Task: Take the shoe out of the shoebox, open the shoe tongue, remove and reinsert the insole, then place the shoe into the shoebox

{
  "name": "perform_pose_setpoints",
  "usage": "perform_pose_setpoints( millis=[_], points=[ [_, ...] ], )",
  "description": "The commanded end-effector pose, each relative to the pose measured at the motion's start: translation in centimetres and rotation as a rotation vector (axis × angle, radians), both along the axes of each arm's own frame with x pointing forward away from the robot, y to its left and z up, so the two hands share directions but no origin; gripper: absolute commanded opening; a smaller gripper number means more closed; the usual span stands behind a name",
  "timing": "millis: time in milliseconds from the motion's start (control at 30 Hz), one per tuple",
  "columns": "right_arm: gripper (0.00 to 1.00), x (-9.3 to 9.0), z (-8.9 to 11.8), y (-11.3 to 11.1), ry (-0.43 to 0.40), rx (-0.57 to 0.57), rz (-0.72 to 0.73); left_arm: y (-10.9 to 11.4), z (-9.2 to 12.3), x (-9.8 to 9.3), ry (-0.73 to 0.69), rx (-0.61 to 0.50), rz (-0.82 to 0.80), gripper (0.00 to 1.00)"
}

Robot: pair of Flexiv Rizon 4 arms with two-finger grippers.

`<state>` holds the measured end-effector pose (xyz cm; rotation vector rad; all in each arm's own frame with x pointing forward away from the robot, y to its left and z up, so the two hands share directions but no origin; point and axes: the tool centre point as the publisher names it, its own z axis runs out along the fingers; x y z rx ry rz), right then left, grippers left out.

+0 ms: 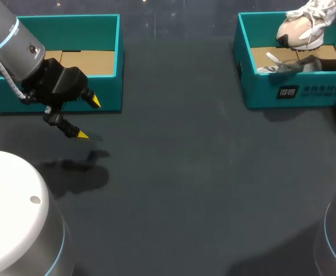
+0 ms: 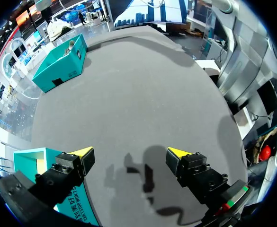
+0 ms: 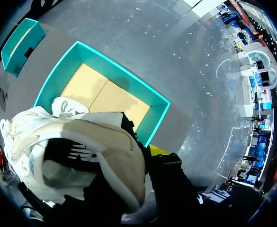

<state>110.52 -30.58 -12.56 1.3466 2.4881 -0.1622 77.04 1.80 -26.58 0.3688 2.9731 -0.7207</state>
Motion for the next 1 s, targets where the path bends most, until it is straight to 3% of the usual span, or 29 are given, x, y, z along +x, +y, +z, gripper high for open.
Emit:
perform_pose_setpoints(
  millis=[33, 200, 433, 1000],
  points=[
    [0.0, 0.7, -0.3, -0.9, 0.0, 0.043, -0.169, 0.0, 0.0, -0.1, -0.002, 0.003, 0.001, 1.0],
    [0.0, 0.8, -0.6, -2.5, -0.028, 0.067, -0.399, 0.0, 0.0, -0.1, -0.002, 0.003, 0.001, 1.0],
    [0.0, 0.1, -0.4, -4.1, -0.067, 0.145, -0.599, 0.0, 0.0, -0.1, -0.002, 0.003, 0.001, 1.0],
    [0.0, 0.2, -0.7, -3.9, -0.075, 0.149, -0.626, 0.0, 0.0, -0.1, -0.002, 0.003, 0.001, 1.0]
  ],
)
